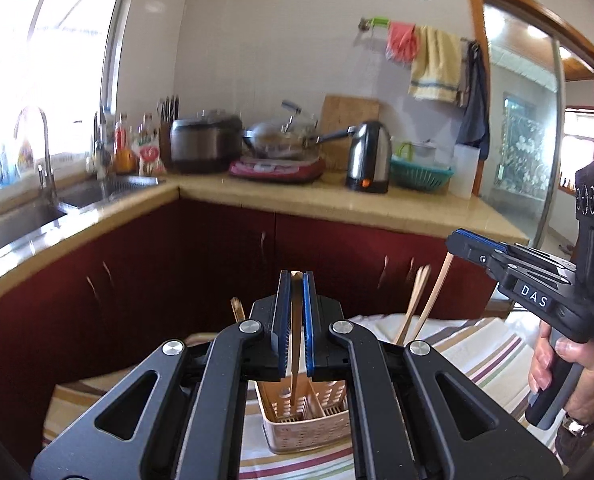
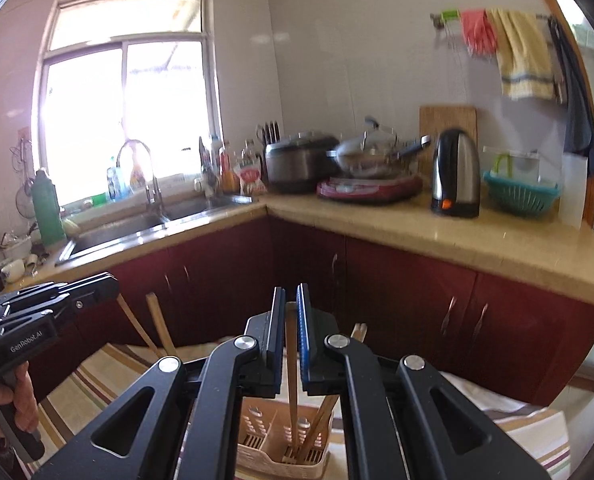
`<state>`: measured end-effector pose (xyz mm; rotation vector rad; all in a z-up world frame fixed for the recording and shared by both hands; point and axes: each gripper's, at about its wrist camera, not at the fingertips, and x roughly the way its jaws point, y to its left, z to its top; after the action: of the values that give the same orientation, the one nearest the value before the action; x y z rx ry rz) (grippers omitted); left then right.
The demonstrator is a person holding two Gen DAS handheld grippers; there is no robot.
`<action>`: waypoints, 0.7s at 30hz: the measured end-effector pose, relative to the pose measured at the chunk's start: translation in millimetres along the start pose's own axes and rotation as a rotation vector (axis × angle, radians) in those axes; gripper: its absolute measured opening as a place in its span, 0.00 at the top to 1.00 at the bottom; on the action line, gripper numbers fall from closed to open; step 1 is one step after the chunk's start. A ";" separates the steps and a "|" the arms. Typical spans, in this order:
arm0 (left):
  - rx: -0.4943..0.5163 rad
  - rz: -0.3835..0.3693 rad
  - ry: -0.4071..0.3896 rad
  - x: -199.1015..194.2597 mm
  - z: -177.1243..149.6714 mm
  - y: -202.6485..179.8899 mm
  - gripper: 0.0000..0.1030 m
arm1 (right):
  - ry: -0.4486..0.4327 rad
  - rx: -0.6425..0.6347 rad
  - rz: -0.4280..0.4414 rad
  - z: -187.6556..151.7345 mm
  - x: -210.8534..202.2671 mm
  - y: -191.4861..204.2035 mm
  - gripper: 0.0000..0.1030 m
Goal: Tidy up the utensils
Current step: 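Lower the left tool's chopstick into the caddy and open while the right tool does the same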
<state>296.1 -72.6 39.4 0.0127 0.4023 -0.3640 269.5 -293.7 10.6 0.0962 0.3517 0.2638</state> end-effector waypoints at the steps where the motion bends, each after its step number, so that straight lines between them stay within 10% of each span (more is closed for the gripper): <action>1: -0.009 0.002 0.016 8.3 -5.5 1.4 0.94 | 0.012 0.003 -0.001 -3.1 4.8 -0.9 0.94; 11: 0.013 0.053 0.052 42.9 -24.2 5.5 0.91 | 0.039 0.038 -0.006 -14.7 26.6 -8.0 0.91; 15: -0.015 0.065 0.039 44.0 -23.6 9.6 0.50 | 0.021 0.040 -0.004 -14.0 24.2 -9.1 0.69; 21: 0.010 0.060 0.030 36.3 -20.5 4.1 0.43 | -0.020 0.041 -0.006 -6.7 9.2 -8.4 0.60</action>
<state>320.9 -79.5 6.2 0.0395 0.4292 -0.3071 277.5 -299.0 0.1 0.1383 0.3373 0.2490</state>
